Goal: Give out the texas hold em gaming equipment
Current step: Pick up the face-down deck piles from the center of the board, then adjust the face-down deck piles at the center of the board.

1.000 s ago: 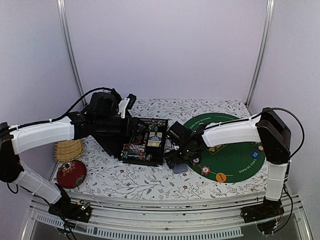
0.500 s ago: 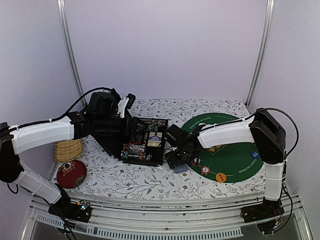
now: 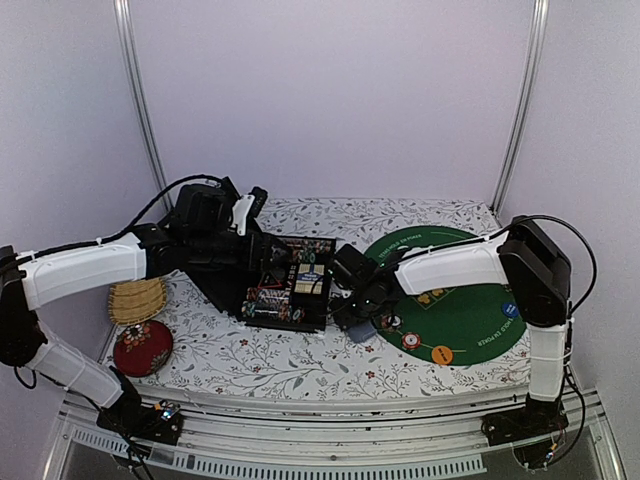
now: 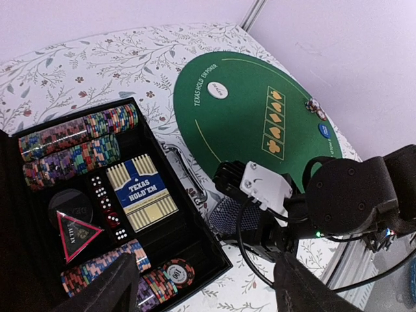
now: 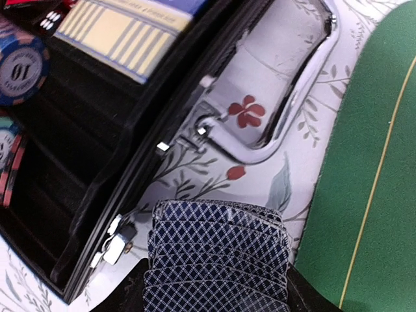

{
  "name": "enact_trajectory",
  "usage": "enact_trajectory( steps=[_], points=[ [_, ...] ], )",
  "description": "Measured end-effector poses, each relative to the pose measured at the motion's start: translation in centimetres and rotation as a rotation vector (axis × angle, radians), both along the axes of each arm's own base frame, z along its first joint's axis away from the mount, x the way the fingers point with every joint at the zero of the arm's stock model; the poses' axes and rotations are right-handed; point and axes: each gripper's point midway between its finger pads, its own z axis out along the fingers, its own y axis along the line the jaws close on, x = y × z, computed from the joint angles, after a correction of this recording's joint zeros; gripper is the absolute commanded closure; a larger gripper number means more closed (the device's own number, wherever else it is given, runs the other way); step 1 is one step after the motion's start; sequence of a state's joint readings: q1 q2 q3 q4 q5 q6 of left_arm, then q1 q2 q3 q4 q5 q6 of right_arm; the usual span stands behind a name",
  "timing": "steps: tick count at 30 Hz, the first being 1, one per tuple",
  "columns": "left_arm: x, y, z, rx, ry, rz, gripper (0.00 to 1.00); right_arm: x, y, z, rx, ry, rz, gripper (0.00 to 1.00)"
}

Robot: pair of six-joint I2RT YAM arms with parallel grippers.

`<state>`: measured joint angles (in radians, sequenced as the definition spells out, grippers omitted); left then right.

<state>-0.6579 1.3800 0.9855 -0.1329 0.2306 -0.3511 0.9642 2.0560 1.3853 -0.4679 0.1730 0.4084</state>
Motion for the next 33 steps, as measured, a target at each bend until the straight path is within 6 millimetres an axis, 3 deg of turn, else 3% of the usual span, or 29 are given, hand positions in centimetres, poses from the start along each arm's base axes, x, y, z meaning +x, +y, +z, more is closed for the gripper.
enact_trajectory(
  steps=[7, 17, 20, 24, 29, 33],
  points=[
    [0.1, 0.3, 0.0, 0.000, -0.002, 0.005, 0.26, -3.1, 0.1, -0.1, 0.016, 0.048, 0.118, 0.60],
    [0.1, 0.7, 1.0, -0.013, -0.024, 0.011, 0.26, -12.4, 0.9, -0.1, 0.027, 0.191, 0.420, 0.62],
    [0.0, 1.1, 1.3, -0.017, -0.031, 0.014, 0.25, -14.1, 1.3, 0.0, 0.016, 0.198, 0.520, 0.62],
    [0.1, 2.0, 2.1, -0.030, -0.049, 0.031, 0.24, -15.1, 2.7, 0.2, 0.003, 0.180, 0.660, 0.62],
    [0.1, 3.6, 3.5, -0.052, -0.083, 0.064, 0.24, -15.0, 6.1, 0.3, -0.003, 0.113, 0.848, 0.61],
    [0.0, 4.5, 3.9, -0.055, -0.095, 0.078, 0.24, -14.8, 7.4, 0.3, -0.033, 0.063, 0.960, 0.54]
  ],
)
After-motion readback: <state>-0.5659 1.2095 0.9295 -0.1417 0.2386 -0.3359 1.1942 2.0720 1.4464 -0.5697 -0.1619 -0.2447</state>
